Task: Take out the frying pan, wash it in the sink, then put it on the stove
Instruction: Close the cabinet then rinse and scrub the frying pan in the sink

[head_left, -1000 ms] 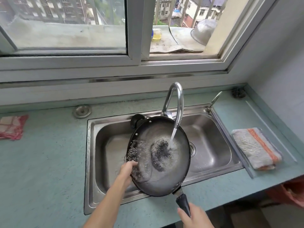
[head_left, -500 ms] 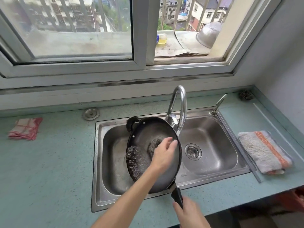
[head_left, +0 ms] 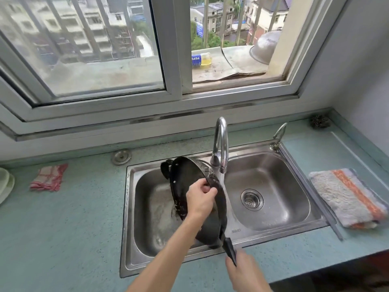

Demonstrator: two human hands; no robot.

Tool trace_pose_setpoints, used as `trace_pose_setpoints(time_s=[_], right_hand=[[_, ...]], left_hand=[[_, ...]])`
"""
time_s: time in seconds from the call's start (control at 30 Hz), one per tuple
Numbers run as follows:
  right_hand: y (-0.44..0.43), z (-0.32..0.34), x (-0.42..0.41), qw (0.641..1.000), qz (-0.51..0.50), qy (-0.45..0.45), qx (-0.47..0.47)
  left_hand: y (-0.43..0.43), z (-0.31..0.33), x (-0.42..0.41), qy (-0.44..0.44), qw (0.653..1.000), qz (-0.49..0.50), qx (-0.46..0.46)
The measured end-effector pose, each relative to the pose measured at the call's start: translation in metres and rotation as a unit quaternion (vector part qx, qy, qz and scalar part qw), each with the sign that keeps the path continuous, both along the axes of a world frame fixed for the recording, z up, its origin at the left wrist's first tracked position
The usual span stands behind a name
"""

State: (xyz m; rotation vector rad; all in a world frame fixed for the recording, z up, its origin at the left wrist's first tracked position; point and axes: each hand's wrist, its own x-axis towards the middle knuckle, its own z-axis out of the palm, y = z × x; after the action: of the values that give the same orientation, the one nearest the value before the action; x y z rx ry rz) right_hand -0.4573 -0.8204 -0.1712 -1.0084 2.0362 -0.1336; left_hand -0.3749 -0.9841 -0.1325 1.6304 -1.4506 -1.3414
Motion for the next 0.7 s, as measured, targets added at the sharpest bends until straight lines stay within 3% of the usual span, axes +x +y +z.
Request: trace_pose_setpoints(time_s=[0.13, 0.27, 0.5, 0.7], right_hand=[[0.001, -0.001, -0.023, 0.987, -0.12, -0.103, 0.03], [-0.001, 0.004, -0.025, 0.966, -0.143, -0.212, 0.031], [-0.011, -0.001, -0.043, 0.969, -0.119, -0.212, -0.047], [-0.028, -0.024, -0.07, 0.99, -0.002, -0.122, -0.072]], left_hand=[[0.013, 0.009, 0.015, 0.101, 0.995, -0.009, 0.023], [0.022, 0.019, 0.018, 0.144, 0.989, -0.003, 0.019], [0.029, 0.026, 0.026, 0.18, 0.983, 0.012, 0.021], [0.033, 0.026, 0.034, 0.214, 0.972, 0.082, 0.056]])
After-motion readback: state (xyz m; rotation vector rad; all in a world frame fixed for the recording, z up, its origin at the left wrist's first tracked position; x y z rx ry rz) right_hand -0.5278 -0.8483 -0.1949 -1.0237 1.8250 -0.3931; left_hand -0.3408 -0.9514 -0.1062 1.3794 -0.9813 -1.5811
